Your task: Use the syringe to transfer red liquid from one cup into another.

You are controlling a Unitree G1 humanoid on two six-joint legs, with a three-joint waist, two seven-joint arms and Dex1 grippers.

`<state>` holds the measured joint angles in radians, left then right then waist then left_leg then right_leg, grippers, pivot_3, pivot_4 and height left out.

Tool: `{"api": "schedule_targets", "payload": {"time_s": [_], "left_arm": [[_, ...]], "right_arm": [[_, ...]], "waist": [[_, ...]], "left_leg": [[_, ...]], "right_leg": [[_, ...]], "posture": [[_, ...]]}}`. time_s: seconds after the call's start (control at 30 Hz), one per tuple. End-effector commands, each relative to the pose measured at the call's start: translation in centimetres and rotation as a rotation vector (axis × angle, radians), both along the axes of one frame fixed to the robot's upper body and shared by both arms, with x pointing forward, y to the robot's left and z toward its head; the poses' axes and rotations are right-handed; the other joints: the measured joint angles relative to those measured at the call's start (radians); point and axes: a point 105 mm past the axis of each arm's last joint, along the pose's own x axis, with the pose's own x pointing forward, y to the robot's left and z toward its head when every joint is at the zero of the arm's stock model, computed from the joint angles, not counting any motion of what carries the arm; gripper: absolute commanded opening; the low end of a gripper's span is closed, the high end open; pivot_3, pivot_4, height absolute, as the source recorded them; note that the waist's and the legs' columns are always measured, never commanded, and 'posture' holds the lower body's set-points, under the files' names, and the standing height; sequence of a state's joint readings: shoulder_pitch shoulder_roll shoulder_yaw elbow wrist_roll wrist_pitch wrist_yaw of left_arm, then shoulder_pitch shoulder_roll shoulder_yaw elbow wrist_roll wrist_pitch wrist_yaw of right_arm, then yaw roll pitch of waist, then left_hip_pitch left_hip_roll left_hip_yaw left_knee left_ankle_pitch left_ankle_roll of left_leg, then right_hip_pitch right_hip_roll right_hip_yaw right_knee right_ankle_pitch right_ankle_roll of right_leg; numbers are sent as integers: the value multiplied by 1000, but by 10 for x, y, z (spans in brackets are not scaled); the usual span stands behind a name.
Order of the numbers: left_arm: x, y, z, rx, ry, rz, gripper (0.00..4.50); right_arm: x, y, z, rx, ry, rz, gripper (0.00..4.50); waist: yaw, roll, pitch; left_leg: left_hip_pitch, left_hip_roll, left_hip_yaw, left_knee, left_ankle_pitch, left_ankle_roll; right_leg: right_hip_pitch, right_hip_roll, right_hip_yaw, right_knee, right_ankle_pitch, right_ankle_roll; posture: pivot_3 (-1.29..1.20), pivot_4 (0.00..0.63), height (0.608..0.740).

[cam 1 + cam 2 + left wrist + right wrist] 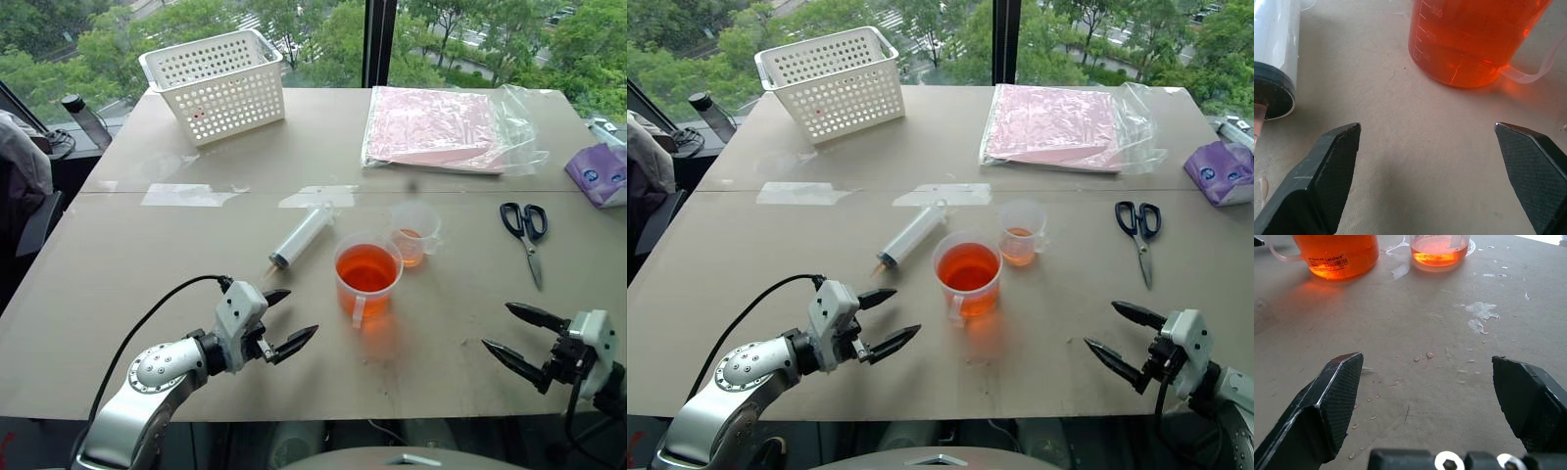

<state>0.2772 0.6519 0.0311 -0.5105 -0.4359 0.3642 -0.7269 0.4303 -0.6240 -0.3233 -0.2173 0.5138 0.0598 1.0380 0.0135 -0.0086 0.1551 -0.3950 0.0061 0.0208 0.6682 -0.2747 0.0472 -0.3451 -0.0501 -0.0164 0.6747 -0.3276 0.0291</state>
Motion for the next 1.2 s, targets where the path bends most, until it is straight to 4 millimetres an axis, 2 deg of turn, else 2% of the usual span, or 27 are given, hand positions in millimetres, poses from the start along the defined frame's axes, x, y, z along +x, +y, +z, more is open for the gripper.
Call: {"api": "schedule_targets", "payload": {"time_s": [0.03,0.13,0.3,0.63,0.9,1.07,1.13,1.2], "left_arm": [[1,-9,22,-28,-44,-20,4461],[0,-27,47,-63,-48,-33,4461],[3,-34,59,-68,-18,-23,4461],[4,-38,61,-61,18,-1,4461],[-1,-15,47,-65,-10,51,4461],[13,8,59,-117,-57,105,4461],[22,12,69,-118,-87,112,4461],[37,16,81,-126,-106,150,4461]], "right_arm": [[2,-3,11,-11,-52,-8,4500],[4,-4,14,2,-61,-12,4500],[7,-2,15,11,-64,-6,4500],[9,0,16,19,-71,-11,4500],[9,2,18,25,-78,-15,4500],[11,17,39,73,-95,50,4500],[12,24,54,82,-109,90,4500],[12,34,78,90,-132,153,4500]], "waist": [[0,0,0],[0,0,0],[-1,1,0],[0,1,0],[0,1,-1],[3,2,-1],[2,2,-1],[2,1,0]], "left_leg": [[0,0,0,0,0,0],[-1,0,0,1,0,0],[-1,0,0,0,0,0],[0,0,0,1,0,0],[0,0,0,0,0,0],[0,0,0,0,0,0],[0,0,0,0,0,0],[0,0,0,1,0,0]], "right_leg": [[0,0,0,0,0,0],[0,0,0,0,0,0],[0,0,-1,0,0,0],[1,1,-1,0,0,0],[0,1,0,0,0,0],[0,1,0,0,0,0],[0,0,0,0,0,0],[0,0,-1,0,0,0]], "posture": [[0,150,740],[0,150,740],[0,150,740],[0,150,740],[0,150,740],[0,150,740],[0,150,740],[0,150,740]]}}
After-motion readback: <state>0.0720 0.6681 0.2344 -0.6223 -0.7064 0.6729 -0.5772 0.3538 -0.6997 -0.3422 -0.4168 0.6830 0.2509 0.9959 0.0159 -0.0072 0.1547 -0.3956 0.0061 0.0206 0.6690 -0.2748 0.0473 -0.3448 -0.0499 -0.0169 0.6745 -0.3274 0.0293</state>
